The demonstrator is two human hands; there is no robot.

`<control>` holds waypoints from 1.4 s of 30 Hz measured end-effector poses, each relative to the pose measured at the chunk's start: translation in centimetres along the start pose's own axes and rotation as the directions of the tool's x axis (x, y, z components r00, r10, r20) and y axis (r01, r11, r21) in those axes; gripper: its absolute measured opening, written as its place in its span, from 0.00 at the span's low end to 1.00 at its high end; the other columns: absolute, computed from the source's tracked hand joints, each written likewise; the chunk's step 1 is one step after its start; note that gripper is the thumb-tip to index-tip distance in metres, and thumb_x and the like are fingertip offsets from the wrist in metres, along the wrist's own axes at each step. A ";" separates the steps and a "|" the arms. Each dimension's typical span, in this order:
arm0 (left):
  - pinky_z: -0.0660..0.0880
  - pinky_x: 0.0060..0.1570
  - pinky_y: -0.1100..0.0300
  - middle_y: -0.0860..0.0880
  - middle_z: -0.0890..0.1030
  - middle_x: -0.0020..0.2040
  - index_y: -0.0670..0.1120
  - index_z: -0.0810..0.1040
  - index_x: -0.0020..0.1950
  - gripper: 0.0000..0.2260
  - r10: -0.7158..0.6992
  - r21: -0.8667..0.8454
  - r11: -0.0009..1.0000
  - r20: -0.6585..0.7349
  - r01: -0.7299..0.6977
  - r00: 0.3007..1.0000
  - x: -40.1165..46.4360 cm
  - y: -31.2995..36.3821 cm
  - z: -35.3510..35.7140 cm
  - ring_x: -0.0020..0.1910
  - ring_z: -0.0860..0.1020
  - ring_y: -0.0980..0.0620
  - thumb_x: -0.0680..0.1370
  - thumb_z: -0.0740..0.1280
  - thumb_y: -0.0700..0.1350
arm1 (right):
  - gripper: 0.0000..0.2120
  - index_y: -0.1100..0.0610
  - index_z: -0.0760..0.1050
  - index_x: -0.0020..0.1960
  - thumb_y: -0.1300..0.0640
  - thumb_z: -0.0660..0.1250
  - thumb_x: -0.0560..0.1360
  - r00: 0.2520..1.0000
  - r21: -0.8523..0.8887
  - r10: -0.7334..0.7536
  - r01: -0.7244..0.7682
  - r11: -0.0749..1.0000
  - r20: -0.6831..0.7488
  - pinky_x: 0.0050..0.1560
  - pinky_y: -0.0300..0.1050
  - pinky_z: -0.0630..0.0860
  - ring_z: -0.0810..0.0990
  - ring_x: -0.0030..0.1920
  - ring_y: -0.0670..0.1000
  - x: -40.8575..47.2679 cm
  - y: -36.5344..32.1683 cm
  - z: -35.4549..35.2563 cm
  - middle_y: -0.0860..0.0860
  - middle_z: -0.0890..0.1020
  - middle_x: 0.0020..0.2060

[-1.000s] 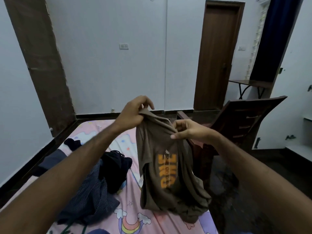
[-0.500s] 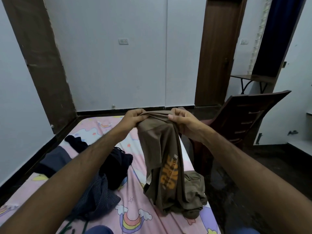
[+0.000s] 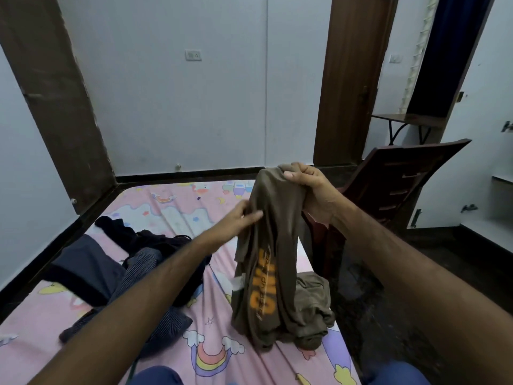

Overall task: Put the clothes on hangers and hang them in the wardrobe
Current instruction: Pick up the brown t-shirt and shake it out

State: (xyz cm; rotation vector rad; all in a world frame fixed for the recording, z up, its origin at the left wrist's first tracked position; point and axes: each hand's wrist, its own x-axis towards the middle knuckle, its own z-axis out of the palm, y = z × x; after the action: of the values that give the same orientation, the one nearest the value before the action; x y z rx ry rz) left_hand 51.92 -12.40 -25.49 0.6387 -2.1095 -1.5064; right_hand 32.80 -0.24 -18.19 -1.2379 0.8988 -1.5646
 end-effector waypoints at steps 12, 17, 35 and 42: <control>0.76 0.43 0.57 0.49 0.86 0.41 0.44 0.78 0.43 0.06 -0.177 0.402 0.893 -0.102 0.203 0.979 -2.2 -11.6 -0.4 0.42 0.83 0.54 0.74 0.64 0.35 | 0.09 0.56 0.72 0.44 0.57 0.70 0.78 0.570 -0.412 -0.223 -0.228 0.882 -0.791 0.48 0.46 0.76 0.78 0.45 0.52 -3.9 0.7 -11.2 0.54 0.78 0.43; 0.76 0.40 0.63 0.48 0.86 0.44 0.45 0.78 0.48 0.07 -0.153 0.404 0.904 -0.006 0.142 0.988 -2.2 -12.5 0.6 0.44 0.84 0.52 0.79 0.62 0.36 | 0.17 0.61 0.74 0.63 0.70 0.65 0.74 0.691 -0.584 0.121 -0.680 0.444 -0.713 0.39 0.43 0.74 0.77 0.44 0.53 -8.2 7.1 -15.7 0.56 0.78 0.47; 0.65 0.52 0.48 0.50 0.79 0.60 0.50 0.66 0.67 0.16 -0.227 0.895 0.161 0.443 -0.416 0.867 -0.9 -18.3 9.7 0.55 0.78 0.46 0.81 0.57 0.52 | 0.21 0.49 0.71 0.70 0.52 0.65 0.77 0.857 -0.912 0.465 0.350 -0.213 0.220 0.64 0.52 0.67 0.69 0.67 0.55 -12.7 20.2 -12.7 0.51 0.71 0.68; 0.62 0.42 0.52 0.53 0.79 0.35 0.51 0.75 0.38 0.06 -0.061 0.828 -0.191 0.526 -0.527 0.849 -1.4 -17.0 4.5 0.40 0.76 0.47 0.67 0.72 0.47 | 0.25 0.47 0.77 0.66 0.33 0.61 0.77 0.848 -0.829 0.530 0.314 -0.462 0.026 0.61 0.54 0.66 0.65 0.66 0.54 -12.2 18.4 -15.7 0.52 0.68 0.69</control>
State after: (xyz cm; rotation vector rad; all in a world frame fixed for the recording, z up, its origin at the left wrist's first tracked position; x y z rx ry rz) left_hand 51.97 -13.15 -43.14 0.1972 -3.1934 0.7998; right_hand 22.38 5.64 -42.53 -2.3771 2.1085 0.6487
